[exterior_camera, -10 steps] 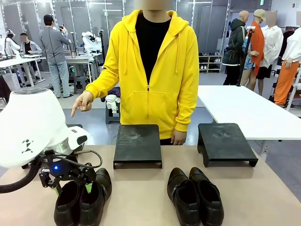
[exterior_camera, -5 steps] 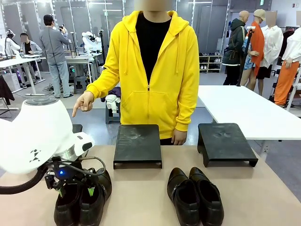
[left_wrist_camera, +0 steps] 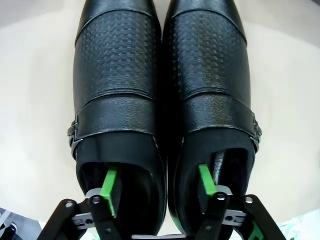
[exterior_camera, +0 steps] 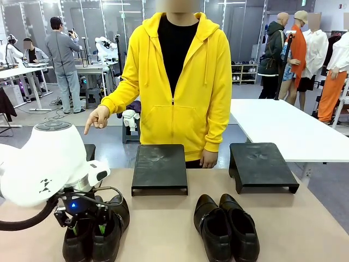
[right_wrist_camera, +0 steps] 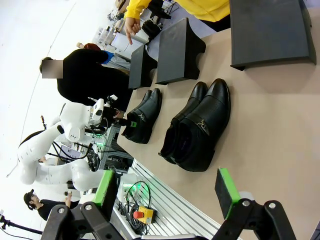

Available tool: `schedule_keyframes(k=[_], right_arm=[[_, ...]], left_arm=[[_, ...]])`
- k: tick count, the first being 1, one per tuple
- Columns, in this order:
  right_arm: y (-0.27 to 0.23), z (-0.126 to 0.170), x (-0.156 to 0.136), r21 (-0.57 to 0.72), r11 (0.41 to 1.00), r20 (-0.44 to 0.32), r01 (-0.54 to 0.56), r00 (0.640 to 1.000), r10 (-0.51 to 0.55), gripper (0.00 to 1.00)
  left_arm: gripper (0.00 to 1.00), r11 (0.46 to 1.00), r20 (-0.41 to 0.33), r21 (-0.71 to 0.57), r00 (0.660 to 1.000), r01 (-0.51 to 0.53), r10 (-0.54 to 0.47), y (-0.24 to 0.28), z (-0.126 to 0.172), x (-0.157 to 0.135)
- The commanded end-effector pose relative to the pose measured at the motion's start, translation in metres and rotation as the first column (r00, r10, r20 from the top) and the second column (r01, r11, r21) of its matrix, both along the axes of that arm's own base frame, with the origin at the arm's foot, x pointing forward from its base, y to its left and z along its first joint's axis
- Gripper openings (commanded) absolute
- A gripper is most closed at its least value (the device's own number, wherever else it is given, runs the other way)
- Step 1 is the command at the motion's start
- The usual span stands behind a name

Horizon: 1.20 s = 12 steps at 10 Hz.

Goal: Place the shoes on the stand as instructed by the person.
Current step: Pick up one pair of Shoes and place it on the Shoes Stand indicated by the person.

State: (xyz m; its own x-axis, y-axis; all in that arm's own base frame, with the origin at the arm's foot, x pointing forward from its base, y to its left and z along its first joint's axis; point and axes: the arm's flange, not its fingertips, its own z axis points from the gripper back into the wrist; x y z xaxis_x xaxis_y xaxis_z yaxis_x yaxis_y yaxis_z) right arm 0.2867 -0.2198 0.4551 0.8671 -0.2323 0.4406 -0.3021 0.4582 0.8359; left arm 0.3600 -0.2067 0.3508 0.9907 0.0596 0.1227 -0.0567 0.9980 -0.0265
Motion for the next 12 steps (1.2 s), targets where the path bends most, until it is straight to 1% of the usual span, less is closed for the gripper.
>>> schedule_keyframes(k=[1, 3, 4, 5, 8, 9, 10, 12], right_arm=[[-0.001, 0.002, 0.0, 0.005, 1.0, 0.012, -0.005, 1.0, 0.005, 1.0], [-0.001, 0.002, 0.0, 0.005, 1.0, 0.012, -0.005, 1.0, 0.005, 1.0], [-0.001, 0.002, 0.0, 0.005, 1.0, 0.012, -0.005, 1.0, 0.005, 1.0], [-0.001, 0.002, 0.0, 0.005, 1.0, 0.012, -0.005, 1.0, 0.005, 1.0], [-0.001, 0.002, 0.0, 0.005, 1.0, 0.012, -0.005, 1.0, 0.005, 1.0], [-0.001, 0.002, 0.0, 0.005, 1.0, 0.012, -0.005, 1.0, 0.005, 1.0], [-0.001, 0.002, 0.0, 0.005, 1.0, 0.012, -0.005, 1.0, 0.005, 1.0], [-0.001, 0.002, 0.0, 0.005, 1.0, 0.012, -0.005, 1.0, 0.005, 1.0]], left_arm=[[0.0, 0.999, 0.01, 0.021, 1.0, -0.028, 0.028, 0.004, -0.006, -0.01], [0.0, 1.0, -0.004, 0.025, 1.0, -0.011, 0.011, 0.001, -0.009, -0.012], [0.05, 1.0, -0.007, 0.028, 1.0, -0.009, 0.009, 0.001, -0.009, -0.013], [0.0, 0.999, -0.007, 0.035, 1.0, -0.009, 0.009, 0.002, -0.008, -0.013], [0.0, 0.999, -0.005, 0.047, 1.0, -0.003, 0.003, 0.005, 0.002, -0.012], [0.0, 0.999, 0.005, 0.052, 1.0, 0.005, -0.006, 0.004, 0.019, -0.011], [0.0, 1.0, -0.013, 0.028, 1.0, 0.007, -0.007, 0.006, 0.039, -0.008], [0.0, 0.999, 0.023, 0.021, 0.998, 0.049, -0.05, 0.013, 0.082, -0.005]])
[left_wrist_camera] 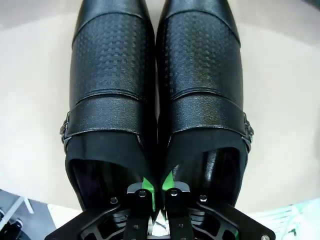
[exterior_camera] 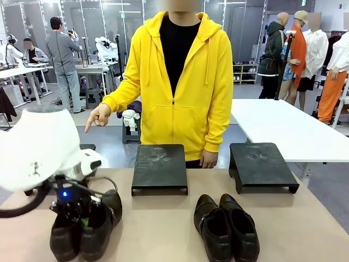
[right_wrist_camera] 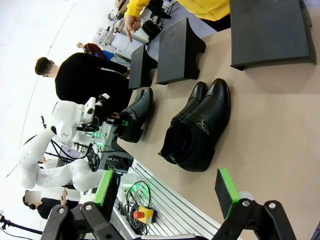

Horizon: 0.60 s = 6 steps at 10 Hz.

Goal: Place the shoes on the stand as instructed by the person.
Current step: Pick up one pair of Shoes and place it on the Shoes Stand indicated by the person.

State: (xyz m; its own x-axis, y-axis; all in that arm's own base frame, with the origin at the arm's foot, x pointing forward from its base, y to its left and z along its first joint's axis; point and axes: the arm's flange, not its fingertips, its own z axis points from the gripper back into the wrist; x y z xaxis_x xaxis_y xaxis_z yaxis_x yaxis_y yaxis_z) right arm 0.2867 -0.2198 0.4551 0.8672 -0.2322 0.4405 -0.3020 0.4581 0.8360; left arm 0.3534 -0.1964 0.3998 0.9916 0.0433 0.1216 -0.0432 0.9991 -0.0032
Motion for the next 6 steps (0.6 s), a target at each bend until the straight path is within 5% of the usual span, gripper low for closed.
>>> schedule_keyframes(k=[1, 6], right_arm=[[-0.001, 0.002, 0.0, 0.005, 1.0, 0.012, -0.005, 1.0, 0.005, 1.0], [-0.001, 0.002, 0.0, 0.005, 1.0, 0.012, -0.005, 1.0, 0.005, 1.0]], left_arm=[[0.0, 0.999, 0.046, -0.017, 0.998, 0.047, -0.047, 0.007, 0.054, 0.002], [0.0, 0.994, 0.129, -0.006, 0.986, 0.109, -0.107, 0.028, 0.101, 0.002]])
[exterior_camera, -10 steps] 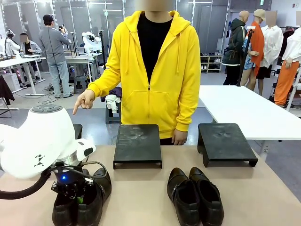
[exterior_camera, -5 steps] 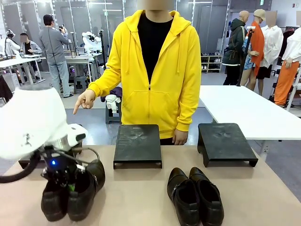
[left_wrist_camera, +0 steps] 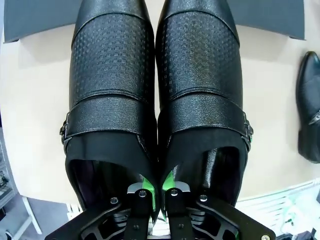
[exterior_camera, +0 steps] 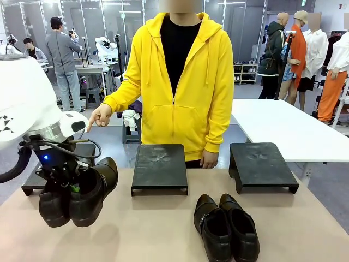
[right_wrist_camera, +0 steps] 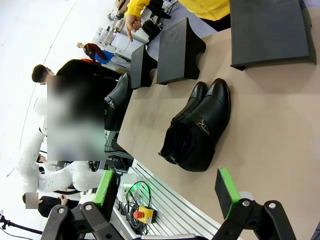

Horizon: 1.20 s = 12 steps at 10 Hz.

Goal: Place the shoes on the stand as instructed by the person.
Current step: Pick up one pair of Shoes and place it on the Shoes Stand indicated by the person.

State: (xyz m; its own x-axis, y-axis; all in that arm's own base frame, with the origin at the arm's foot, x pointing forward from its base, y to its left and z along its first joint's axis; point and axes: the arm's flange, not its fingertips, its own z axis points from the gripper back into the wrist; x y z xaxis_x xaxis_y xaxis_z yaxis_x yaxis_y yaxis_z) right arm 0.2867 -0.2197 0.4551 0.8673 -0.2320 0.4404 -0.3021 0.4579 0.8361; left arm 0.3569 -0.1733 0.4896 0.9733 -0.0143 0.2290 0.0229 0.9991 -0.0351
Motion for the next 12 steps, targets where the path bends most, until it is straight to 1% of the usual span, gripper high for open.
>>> schedule_keyframes(k=[1, 5, 6, 7, 8, 9, 12], right_arm=[[-0.001, 0.002, 0.0, 0.005, 1.0, 0.012, -0.005, 1.0, 0.005, 1.0], [-0.001, 0.002, 0.0, 0.005, 1.0, 0.012, -0.005, 1.0, 0.005, 1.0], [-0.001, 0.002, 0.0, 0.005, 1.0, 0.012, -0.005, 1.0, 0.005, 1.0], [-0.001, 0.002, 0.0, 0.005, 1.0, 0.012, -0.005, 1.0, 0.005, 1.0], [-0.001, 0.002, 0.0, 0.005, 1.0, 0.012, -0.005, 1.0, 0.005, 1.0], [-0.001, 0.002, 0.0, 0.005, 1.0, 0.012, -0.005, 1.0, 0.005, 1.0], [-0.001, 0.002, 0.0, 0.005, 1.0, 0.012, -0.005, 1.0, 0.005, 1.0]], left_arm=[[0.0, 1.0, -0.008, -0.001, 1.0, -0.015, 0.015, -0.002, -0.003, 0.0], [0.0, 1.0, -0.008, -0.001, 1.0, -0.015, 0.015, -0.002, -0.003, 0.0], [0.07, 1.0, -0.024, 0.007, 1.0, -0.002, 0.003, 0.001, -0.011, 0.0], [0.07, 1.0, 0.043, 0.006, 0.999, 0.002, -0.002, 0.009, -0.006, 0.008], [0.07, 1.0, 0.097, 0.019, 0.995, 0.0, -0.002, 0.023, -0.002, 0.023], [0.07, 1.0, 0.133, 0.028, 0.991, -0.013, 0.009, 0.04, 0.004, 0.035], [0.07, 0.999, 0.24, 0.036, 0.97, 0.022, -0.03, 0.089, 0.022, 0.07]])
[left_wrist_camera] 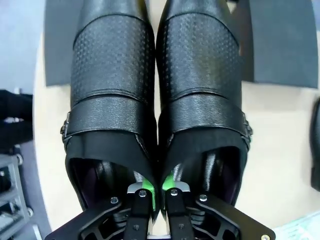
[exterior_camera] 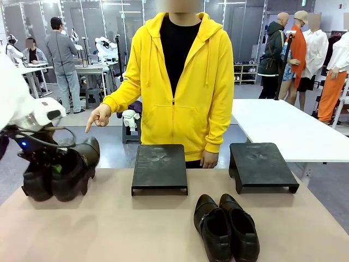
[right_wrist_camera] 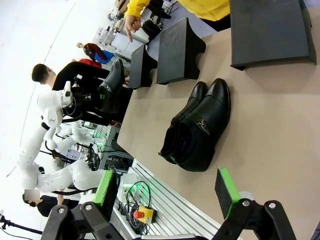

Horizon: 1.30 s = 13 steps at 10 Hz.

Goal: Place the shoes on the stand as instructed by the person.
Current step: Pick up one pair of Shoes and place it on the Shoes Stand indicated by the person.

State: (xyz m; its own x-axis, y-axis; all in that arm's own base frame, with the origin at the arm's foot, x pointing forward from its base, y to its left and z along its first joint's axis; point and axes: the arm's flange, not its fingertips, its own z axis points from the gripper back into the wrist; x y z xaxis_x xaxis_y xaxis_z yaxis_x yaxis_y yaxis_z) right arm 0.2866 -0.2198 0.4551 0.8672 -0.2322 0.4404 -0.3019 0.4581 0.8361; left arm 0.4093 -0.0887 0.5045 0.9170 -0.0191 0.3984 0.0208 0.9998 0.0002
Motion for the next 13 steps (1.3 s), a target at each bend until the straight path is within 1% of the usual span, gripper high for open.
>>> schedule_keyframes(k=[1, 3, 5, 7, 10, 13], right_arm=[[-0.001, 0.002, 0.0, 0.005, 1.0, 0.012, -0.005, 1.0, 0.005, 1.0], [-0.001, 0.002, 0.0, 0.005, 1.0, 0.012, -0.005, 1.0, 0.005, 1.0], [-0.001, 0.002, 0.0, 0.005, 1.0, 0.012, -0.005, 1.0, 0.005, 1.0], [-0.001, 0.002, 0.0, 0.005, 1.0, 0.012, -0.005, 1.0, 0.005, 1.0], [-0.001, 0.002, 0.0, 0.005, 1.0, 0.012, -0.005, 1.0, 0.005, 1.0], [-0.001, 0.002, 0.0, 0.005, 1.0, 0.012, -0.005, 1.0, 0.005, 1.0]], left_arm=[[0.07, 0.999, 0.11, 0.033, 0.993, 0.036, -0.039, 0.022, 0.008, 0.036], [0.07, 0.996, 0.172, 0.037, 0.982, 0.075, -0.081, 0.049, 0.013, 0.059], [0.07, 0.993, 0.195, 0.059, 0.974, 0.105, -0.115, 0.069, 0.009, 0.082], [0.07, 0.992, 0.168, 0.045, 0.979, 0.114, -0.12, 0.082, 0.002, 0.097], [0.07, 0.993, 0.168, 0.03, 0.979, 0.115, -0.118, 0.094, -0.012, 0.116], [0.07, 0.995, 0.164, 0.05, 0.982, 0.091, -0.098, 0.099, -0.032, 0.134]])
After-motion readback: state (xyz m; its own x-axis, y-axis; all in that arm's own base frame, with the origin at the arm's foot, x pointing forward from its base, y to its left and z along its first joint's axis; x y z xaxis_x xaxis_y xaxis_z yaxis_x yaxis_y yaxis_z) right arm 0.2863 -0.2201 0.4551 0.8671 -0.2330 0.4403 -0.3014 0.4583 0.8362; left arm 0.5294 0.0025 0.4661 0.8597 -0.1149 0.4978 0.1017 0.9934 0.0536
